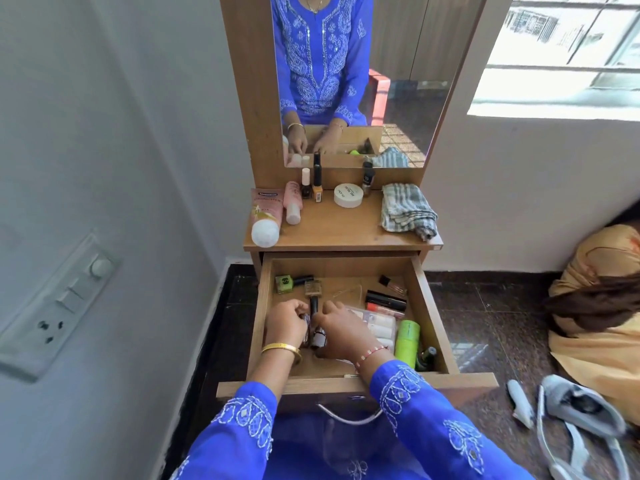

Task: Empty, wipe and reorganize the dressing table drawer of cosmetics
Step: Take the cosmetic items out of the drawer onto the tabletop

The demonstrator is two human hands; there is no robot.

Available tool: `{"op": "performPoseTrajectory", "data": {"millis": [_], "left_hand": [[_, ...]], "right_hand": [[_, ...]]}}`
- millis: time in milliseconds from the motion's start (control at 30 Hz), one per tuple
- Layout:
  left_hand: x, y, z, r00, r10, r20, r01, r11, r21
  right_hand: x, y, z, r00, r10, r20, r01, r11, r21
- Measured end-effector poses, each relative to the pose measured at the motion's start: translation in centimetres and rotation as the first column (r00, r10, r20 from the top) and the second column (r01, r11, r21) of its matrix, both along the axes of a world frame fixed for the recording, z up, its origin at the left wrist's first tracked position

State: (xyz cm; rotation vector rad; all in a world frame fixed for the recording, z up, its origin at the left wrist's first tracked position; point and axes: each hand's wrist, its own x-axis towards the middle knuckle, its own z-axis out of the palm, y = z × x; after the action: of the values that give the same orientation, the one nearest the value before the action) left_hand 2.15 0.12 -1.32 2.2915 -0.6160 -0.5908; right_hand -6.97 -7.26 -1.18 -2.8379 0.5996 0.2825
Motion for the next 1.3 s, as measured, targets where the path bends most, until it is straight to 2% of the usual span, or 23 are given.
{"op": "performPoseTrajectory", "data": {"millis": [133, 233, 367, 467, 533, 600, 667, 767, 833, 967, 1067, 1300], "left_hand": [[0.1, 0.1, -0.5, 0.981, -0.186, 0.059, 0.172, 0.966, 0.195], [0.0, 0.1, -0.7, 0.968, -0.237, 0.086, 0.206, 0.940, 0.272], [0.1, 0.0, -0.7, 0.965, -0.251, 0.073, 0.219, 0.930, 0.294], [0.1, -0.2, -0.6, 0.966, -0.247, 0.077, 0.211, 0.924, 0.318], [0.0, -0.2, -0.5, 0.964, -0.251, 0.088, 0.207, 0.915, 0.348], [-0.1, -0.2, -0.5, 0.962, -0.250, 0.113, 0.192, 0.908, 0.374], [-0.2, -0.2, -0.4, 0.954, -0.260, 0.147, 0.181, 0.895, 0.408], [-0.4, -0.1, -0.2, 0.956, -0.245, 0.164, 0.154, 0.889, 0.432], [-0.5, -0.1, -0.1, 0.959, -0.237, 0.158, 0.149, 0.890, 0.432], [-0.4, 0.2, 0.1, 0.968, -0.206, 0.141, 0.139, 0.914, 0.382], [-0.4, 0.6, 0.1, 0.986, -0.113, 0.119, 0.081, 0.966, 0.246], [-0.2, 0.6, 0.8, 1.000, 0.025, -0.016, -0.026, 0.998, -0.055]], "right_hand": [[0.3, 0.1, 0.1, 1.000, 0.019, -0.011, -0.019, 1.000, -0.024], [0.3, 0.0, 0.1, 0.999, -0.006, 0.036, 0.005, 1.000, 0.015], [0.3, -0.4, -0.4, 0.978, -0.161, 0.136, 0.132, 0.970, 0.204], [0.1, -0.7, -0.1, 0.920, -0.344, 0.188, 0.250, 0.884, 0.395], [-0.1, -0.9, 0.4, 0.835, -0.510, 0.207, 0.313, 0.749, 0.584], [-0.1, -1.1, 0.9, 0.714, -0.680, 0.167, 0.308, 0.519, 0.797], [-0.1, -1.6, 1.0, 0.589, -0.805, 0.075, 0.242, 0.264, 0.934], [-0.3, -2.1, 1.3, 0.499, -0.862, -0.087, 0.163, -0.005, 0.987], [-0.5, -2.1, 1.3, 0.493, -0.855, -0.159, 0.145, -0.100, 0.984], [-0.9, -2.1, 1.5, 0.450, -0.865, -0.220, 0.137, -0.176, 0.975], [-0.9, -2.3, 1.4, 0.410, -0.882, -0.232, 0.104, -0.207, 0.973], [-0.6, -2.7, 0.7, 0.383, -0.903, -0.196, 0.151, -0.148, 0.977]]}}
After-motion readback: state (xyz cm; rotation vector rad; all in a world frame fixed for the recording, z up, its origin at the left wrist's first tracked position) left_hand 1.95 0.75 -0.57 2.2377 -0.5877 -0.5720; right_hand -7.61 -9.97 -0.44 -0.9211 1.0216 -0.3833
